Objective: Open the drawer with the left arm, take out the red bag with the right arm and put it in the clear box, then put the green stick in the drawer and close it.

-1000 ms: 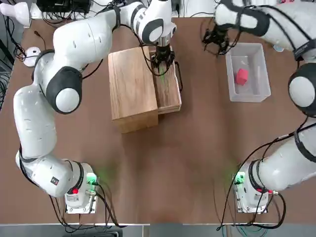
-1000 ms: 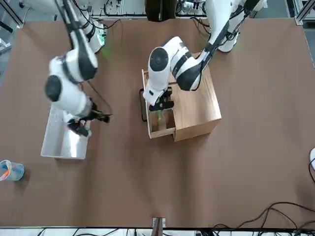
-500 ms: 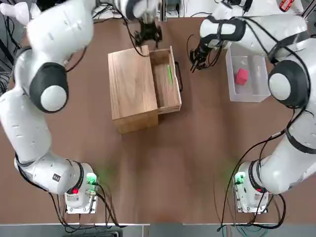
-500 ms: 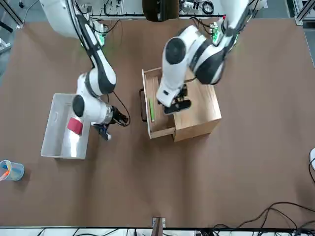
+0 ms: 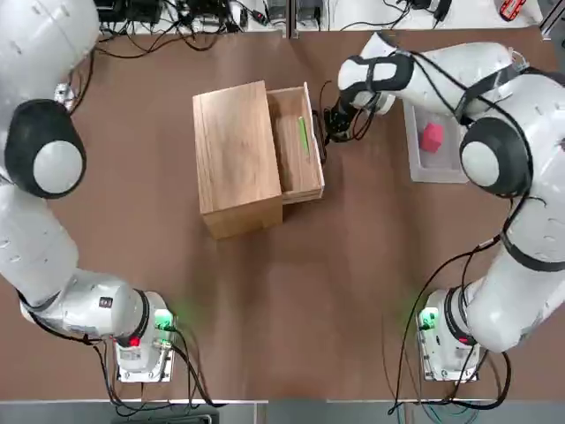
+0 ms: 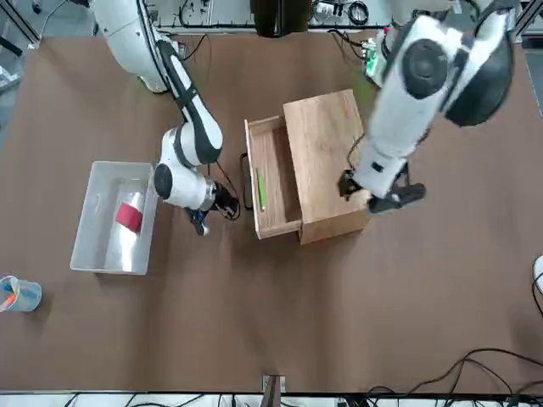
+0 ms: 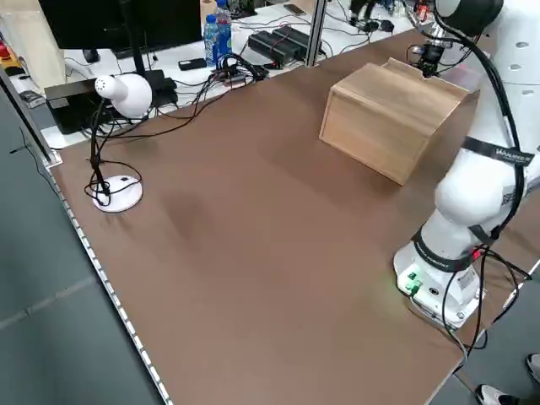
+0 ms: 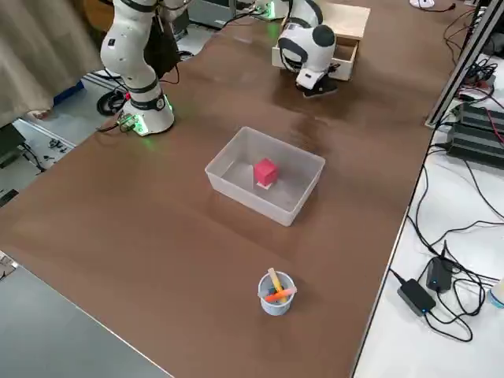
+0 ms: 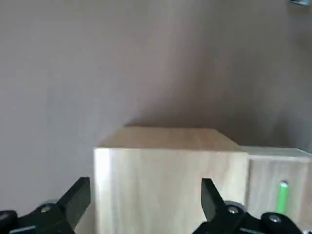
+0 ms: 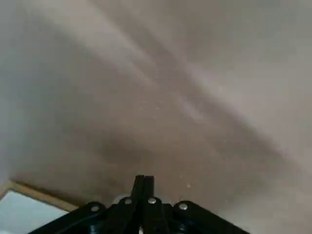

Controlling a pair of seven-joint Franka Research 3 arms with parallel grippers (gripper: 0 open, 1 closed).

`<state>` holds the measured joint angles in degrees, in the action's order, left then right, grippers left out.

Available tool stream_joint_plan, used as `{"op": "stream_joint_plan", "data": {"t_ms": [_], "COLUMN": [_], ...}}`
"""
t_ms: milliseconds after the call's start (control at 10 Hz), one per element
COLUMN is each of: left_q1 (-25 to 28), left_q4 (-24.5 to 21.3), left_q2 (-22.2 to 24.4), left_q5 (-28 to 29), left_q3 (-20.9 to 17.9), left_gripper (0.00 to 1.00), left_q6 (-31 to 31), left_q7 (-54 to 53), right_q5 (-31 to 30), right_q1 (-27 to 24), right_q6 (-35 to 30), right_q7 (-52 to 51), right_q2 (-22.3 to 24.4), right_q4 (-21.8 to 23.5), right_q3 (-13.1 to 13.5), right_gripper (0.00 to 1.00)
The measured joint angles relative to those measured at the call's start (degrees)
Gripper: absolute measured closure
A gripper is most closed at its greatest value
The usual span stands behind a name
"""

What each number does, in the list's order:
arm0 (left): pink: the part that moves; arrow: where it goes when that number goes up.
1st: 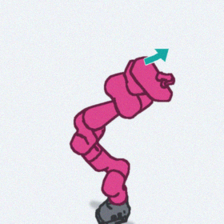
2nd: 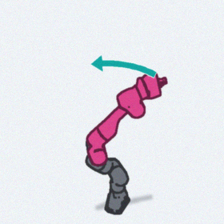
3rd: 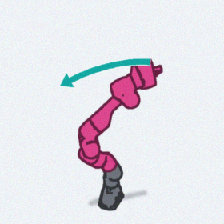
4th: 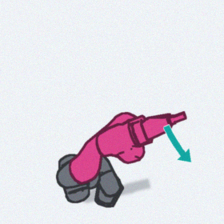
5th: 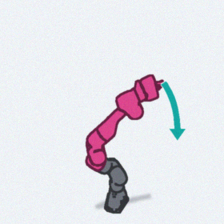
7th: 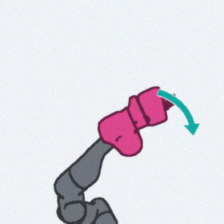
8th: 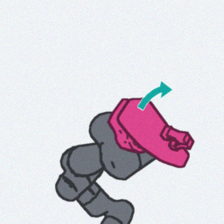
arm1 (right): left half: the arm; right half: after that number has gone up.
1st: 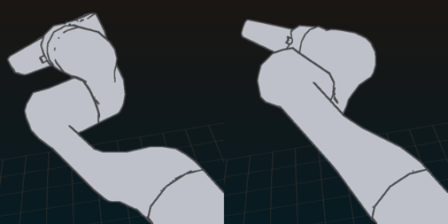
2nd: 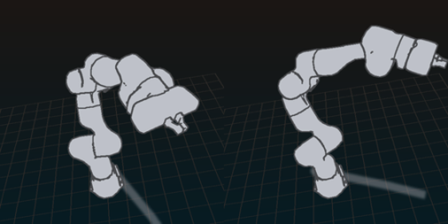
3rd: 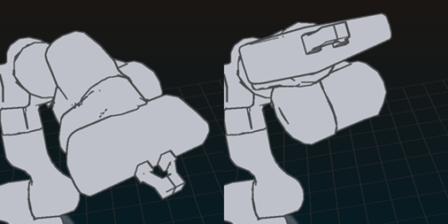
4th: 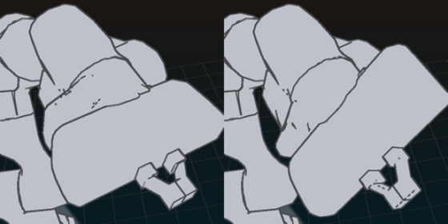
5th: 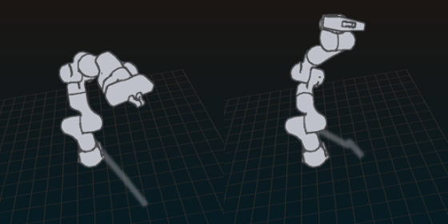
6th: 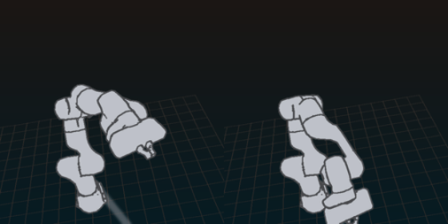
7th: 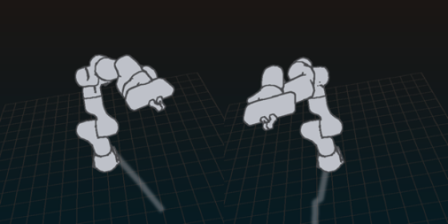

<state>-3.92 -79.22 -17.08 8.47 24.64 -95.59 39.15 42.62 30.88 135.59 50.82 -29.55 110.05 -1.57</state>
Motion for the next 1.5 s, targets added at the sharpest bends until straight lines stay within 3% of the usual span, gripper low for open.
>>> {"op": "stream_joint_plan", "data": {"t_ms": [200,500,600,800,900,1200,1300,1400,1500], "left_q1": [7.3,12.9,14.3,17.6,17.0,3.4,0.8,0.0,0.1], "left_q4": [0.1,-0.4,-0.8,-2.2,-3.1,-7.5,-9.9,-12.1,-13.4], "left_q2": [4.1,7.6,8.0,8.9,9.7,13.4,15.4,17.4,18.8], "left_q5": [-4.5,-6.1,-6.2,-7.1,-7.4,-9.3,-9.5,-9.6,-9.6], "left_q3": [0.0,0.0,0.0,-0.1,-2.0,-20.1,-23.7,-25.0,-25.4], "left_gripper": [0.00,0.00,0.00,0.00,0.00,0.00,0.00,0.00,0.00], "left_q6": [3.8,6.6,6.7,6.7,6.8,6.2,5.2,4.6,4.6], "left_q7": [-9.7,-19.0,-21.3,-26.6,-29.2,-34.5,-35.1,-35.3,-35.3], "right_q5": [7.4,8.4,8.2,8.1,8.1,2.1,-2.1,-6.6,-12.3], "right_q1": [5.2,15.2,18.4,19.2,17.9,3.6,-1.2,-5.0,-7.7], "right_q6": [1.8,11.2,15.7,17.1,14.7,-4.8,-12.1,-19.6,-26.1], "right_q7": [2.4,14.4,18.2,17.0,12.2,-17.2,-27.0,-34.3,-39.1], "right_q2": [0.2,1.8,2.6,2.8,3.1,4.3,4.7,5.2,5.7], "right_q4": [0.5,-0.5,0.7,0.4,-0.7,-2.9,-4.7,-7.7,-11.8], "right_q3": [0.3,0.1,1.3,2.5,4.0,12.6,16.0,18.7,20.3], "right_gripper": [0.99,0.99,0.99,0.99,0.98,0.95,0.85,0.69,0.63]}}
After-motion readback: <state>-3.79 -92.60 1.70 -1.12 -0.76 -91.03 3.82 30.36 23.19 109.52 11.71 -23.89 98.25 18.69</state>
